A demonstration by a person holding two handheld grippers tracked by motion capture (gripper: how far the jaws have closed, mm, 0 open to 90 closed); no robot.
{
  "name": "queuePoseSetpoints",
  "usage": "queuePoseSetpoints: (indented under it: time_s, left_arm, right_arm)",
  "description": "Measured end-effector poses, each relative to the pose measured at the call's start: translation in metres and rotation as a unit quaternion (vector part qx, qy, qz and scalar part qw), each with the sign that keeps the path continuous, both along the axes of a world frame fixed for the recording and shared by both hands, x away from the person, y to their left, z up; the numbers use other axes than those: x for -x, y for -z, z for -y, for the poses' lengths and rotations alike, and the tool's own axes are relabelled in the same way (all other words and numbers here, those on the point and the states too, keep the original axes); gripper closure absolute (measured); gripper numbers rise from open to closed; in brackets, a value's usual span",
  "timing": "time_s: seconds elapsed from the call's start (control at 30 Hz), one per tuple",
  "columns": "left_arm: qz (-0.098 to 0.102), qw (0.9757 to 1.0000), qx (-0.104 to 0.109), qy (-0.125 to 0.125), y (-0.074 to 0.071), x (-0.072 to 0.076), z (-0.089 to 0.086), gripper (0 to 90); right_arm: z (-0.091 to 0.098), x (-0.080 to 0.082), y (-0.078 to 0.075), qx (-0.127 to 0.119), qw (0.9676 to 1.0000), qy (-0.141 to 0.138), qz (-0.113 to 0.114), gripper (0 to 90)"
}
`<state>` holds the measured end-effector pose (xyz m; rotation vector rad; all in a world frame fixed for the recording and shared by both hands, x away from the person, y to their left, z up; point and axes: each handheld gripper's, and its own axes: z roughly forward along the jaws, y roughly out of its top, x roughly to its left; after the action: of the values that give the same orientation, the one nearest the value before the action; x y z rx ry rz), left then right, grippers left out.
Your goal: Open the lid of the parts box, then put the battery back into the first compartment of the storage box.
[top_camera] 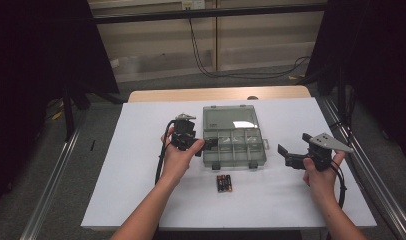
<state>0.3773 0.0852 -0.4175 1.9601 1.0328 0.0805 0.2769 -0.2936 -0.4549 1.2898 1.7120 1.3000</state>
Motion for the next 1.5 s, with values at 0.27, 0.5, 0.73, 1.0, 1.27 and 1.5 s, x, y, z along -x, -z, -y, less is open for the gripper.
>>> queuePoseSetpoints:
  time_s: [0.27, 0.5, 0.73, 1.0, 1.27, 1.5]
  left_arm:
    - [-0.004, 0.9999, -0.009, 0.009, 0.001, 0.017, -0.004, 2.3]
    - [-0.012, 0.9993, -0.022, 0.027, 0.003, 0.03, -0.007, 2.2]
    - [-0.015, 0.9989, -0.029, 0.035, 0.003, 0.041, -0.006, 2.3]
    - [-0.012, 0.9988, -0.031, 0.037, 0.007, 0.053, -0.003, 4.9]
    - [-0.018, 0.9986, -0.032, 0.037, 0.008, 0.058, -0.006, 5.2]
    - [-0.025, 0.9982, -0.033, 0.043, 0.008, 0.062, -0.005, 4.6]
  right_arm:
    - [0.004, 0.02, -0.002, 0.004, 1.0, -0.001, 0.006, 0.0]
    - [0.011, 0.032, 0.001, 0.002, 1.0, 0.003, 0.001, 0.0]
    - [0.018, 0.047, 0.001, 0.008, 1.0, 0.003, 0.003, 0.0]
    - [0.027, 0.062, 0.006, 0.011, 0.9999, 0.008, -0.003, 0.0]
    - [0.035, 0.068, 0.005, -0.001, 0.9998, 0.021, 0.003, 0.0]
    - [0.036, 0.068, 0.005, 0.004, 0.9998, 0.021, 0.005, 0.0]
